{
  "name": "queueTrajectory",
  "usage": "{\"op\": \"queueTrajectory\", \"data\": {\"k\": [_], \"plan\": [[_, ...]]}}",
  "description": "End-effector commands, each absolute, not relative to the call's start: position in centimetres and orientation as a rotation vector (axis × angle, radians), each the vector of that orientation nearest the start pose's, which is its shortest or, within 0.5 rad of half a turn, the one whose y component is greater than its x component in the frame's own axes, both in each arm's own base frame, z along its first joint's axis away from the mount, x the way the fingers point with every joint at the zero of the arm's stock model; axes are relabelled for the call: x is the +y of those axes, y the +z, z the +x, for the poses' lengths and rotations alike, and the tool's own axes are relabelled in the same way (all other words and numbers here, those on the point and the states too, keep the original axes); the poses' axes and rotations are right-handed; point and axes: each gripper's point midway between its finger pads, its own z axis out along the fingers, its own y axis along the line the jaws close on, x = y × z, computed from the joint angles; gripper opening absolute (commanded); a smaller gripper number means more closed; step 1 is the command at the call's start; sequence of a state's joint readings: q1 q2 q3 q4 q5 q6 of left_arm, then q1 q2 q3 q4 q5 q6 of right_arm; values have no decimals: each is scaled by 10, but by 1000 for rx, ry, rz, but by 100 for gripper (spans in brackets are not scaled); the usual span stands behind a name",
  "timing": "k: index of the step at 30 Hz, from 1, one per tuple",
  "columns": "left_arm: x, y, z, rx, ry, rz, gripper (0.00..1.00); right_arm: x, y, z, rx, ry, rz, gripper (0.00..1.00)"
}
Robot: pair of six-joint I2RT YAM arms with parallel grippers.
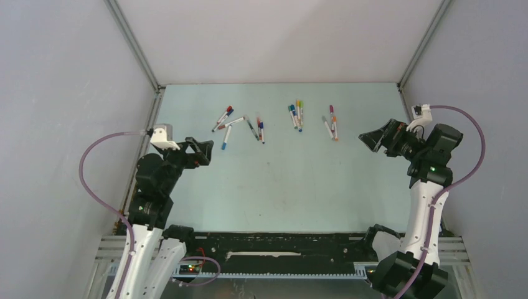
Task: Open the pen caps
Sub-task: Pick up the pen from the center of the board.
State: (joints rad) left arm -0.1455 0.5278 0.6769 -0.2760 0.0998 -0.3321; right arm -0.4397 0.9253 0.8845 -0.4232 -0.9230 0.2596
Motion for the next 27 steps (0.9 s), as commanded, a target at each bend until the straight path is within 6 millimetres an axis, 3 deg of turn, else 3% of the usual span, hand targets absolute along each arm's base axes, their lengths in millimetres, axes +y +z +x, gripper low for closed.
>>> {"op": "queueTrajectory", "data": {"k": [1,11,16,20,27], "plan": [[-70,274,261,1685,-438,-64,98,26,273,285,1879,777,74,100],[-76,265,265,1709,-492,-73,98,31,269,282,1882,813,32,100],[-89,254,274,1766,-566,-75,98,47,257,272,1854,847,-174,100],[-103,243,286,1874,-653,-96,98,55,243,262,1862,763,-350,100],[-104,221,317,2076,-564,-149,98,64,214,252,1909,727,-535,100]]}}
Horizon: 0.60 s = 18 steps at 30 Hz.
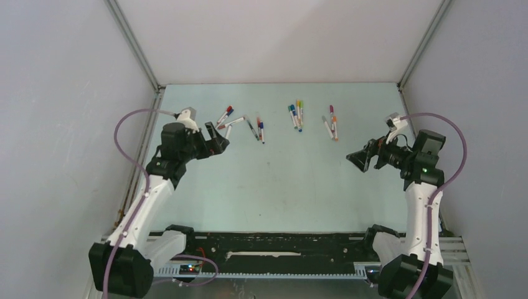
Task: Open the pen caps
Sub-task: Pick up the pen from the center of the board.
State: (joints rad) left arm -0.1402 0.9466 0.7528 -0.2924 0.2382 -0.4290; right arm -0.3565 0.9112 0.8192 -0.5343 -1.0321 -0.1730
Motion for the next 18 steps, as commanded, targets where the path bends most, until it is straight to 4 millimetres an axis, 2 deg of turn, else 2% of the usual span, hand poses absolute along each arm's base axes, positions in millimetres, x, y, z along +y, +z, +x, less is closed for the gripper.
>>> {"op": "queueTrajectory", "data": {"k": [1,4,7,12,18], "plan": [[-100,211,321,2119,-500,-157,98,67,212,250,1909,732,-566,100],[-82,192,333,2221,-256,-186,98,70,206,249,1925,759,-594,100],[-75,175,347,2293,-80,-146,99,73,202,249,1929,770,-631,100],[-86,143,381,2374,-29,-4,92,77,196,248,1945,766,-677,100],[-98,118,416,2424,-23,137,86,75,191,250,1965,755,-687,100]]}}
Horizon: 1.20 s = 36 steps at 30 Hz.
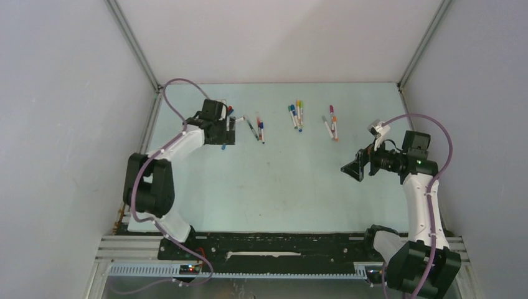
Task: Open the pen caps
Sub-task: Pick up the pen from the center of the board.
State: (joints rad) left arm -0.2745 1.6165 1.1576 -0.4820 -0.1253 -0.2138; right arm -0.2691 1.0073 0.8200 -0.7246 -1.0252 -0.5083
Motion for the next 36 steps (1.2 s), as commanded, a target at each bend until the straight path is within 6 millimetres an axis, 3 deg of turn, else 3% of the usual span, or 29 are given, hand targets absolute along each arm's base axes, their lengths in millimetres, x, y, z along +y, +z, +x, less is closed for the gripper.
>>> {"op": "queueTrajectory", "data": {"k": [1,7,15,20,36], "plan": [[-98,115,422,2429,-26,140,84,74,190,250,1970,754,-685,100],[-99,90,449,2481,-89,126,74,74,186,253,1989,768,-682,100],[-99,67,464,2534,-97,126,60,72,181,255,2010,769,-680,100],[-98,61,468,2573,-108,109,54,73,179,256,2020,766,-689,100],[-93,32,460,2686,-78,-1,50,73,178,256,2027,760,-697,100]]}}
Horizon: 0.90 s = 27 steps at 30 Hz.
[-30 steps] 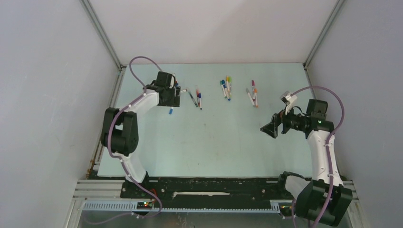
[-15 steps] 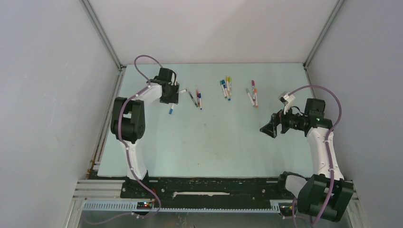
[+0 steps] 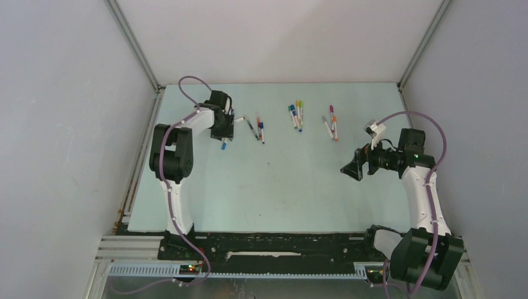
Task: Open the pen caps
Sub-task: Pick up the pen from the center of the board.
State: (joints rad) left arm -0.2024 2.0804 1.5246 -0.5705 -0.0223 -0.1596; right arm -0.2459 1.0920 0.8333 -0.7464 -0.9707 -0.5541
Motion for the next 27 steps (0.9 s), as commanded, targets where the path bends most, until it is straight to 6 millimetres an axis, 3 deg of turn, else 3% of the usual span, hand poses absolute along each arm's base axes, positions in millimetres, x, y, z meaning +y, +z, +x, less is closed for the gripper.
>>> {"op": "queueTrajectory", "data": {"k": [1,9,16,21,27], "plan": [[-93,31,460,2688,-74,-3,49,73,178,256,2027,759,-697,100],[-87,26,449,2732,-37,-36,40,74,180,255,2022,756,-704,100],[-91,22,434,2754,-70,-47,22,75,183,254,2011,753,-715,100],[-96,28,423,2730,-116,-43,9,79,185,252,1997,766,-728,100],[-111,41,396,2665,-254,-42,4,90,187,246,1980,812,-767,100]]}}
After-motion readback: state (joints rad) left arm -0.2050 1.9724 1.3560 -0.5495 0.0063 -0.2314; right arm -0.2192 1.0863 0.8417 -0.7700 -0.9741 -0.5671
